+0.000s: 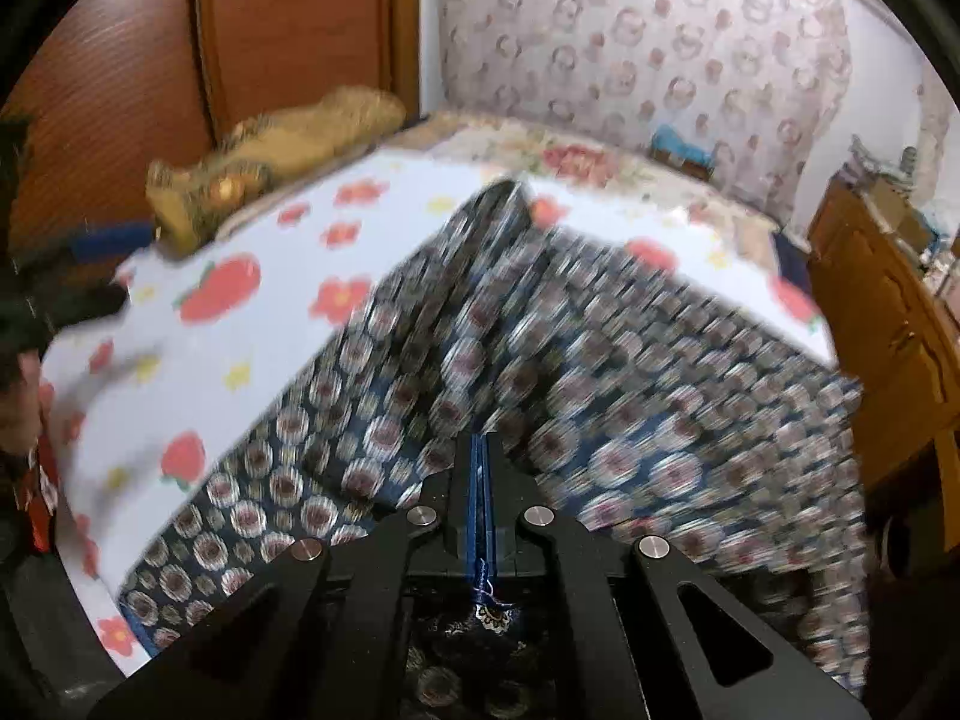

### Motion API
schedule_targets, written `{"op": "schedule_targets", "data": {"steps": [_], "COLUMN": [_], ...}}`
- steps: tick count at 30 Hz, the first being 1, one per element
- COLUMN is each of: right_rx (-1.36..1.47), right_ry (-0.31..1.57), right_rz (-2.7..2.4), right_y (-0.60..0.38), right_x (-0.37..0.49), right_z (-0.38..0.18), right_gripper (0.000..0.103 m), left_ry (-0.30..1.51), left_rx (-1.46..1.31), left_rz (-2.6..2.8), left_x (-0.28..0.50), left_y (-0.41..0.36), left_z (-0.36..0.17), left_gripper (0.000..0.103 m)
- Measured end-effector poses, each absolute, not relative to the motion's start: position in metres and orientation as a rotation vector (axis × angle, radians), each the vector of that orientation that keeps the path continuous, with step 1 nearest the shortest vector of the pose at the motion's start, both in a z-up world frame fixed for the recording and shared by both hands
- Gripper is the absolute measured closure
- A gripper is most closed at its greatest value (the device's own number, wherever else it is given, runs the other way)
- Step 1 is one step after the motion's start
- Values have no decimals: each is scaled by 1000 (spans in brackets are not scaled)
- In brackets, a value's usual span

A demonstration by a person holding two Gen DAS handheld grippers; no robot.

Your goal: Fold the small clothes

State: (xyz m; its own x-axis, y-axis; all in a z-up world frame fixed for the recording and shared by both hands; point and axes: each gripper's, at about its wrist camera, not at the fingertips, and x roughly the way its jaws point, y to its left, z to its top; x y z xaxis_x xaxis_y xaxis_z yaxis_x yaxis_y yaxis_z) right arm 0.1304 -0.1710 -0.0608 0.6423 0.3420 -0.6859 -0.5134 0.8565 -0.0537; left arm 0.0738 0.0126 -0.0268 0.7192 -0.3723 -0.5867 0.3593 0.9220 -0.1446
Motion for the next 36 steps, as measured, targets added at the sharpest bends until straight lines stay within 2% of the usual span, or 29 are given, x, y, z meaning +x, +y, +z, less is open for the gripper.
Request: {"op": "schedule_targets", "data": {"steps": [6, 17, 20, 23, 24, 25, 36], "right_rx": [-246, -238, -227, -201, -188, -175, -196], "right_ry": [698, 820, 822, 777, 762, 749, 737], "right_rz": [504, 340, 301, 302, 311, 326, 518], "right_y": [-182, -266, -276, -272, -268, -263, -178], "right_x": [124, 58, 51, 53, 55, 56, 90], "right_z": [-36, -56, -56, -48, -44, -42, -70], "right_gripper": [102, 102, 97, 75, 62, 59, 58], "left_ry": [658, 653, 652, 651, 651, 650, 653], "left_rx": [-15, -15, -13, -7, -5, -2, -6], "left_rz": [-407, -414, -416, -415, -414, -414, -410], "left_x": [72, 70, 70, 70, 70, 70, 68], "left_y": [10, 9, 7, 4, 4, 4, 8], "left_z": [-28, -27, -26, -24, -24, -23, -23], "left_gripper": [25, 25, 25, 25, 25, 25, 25]}}
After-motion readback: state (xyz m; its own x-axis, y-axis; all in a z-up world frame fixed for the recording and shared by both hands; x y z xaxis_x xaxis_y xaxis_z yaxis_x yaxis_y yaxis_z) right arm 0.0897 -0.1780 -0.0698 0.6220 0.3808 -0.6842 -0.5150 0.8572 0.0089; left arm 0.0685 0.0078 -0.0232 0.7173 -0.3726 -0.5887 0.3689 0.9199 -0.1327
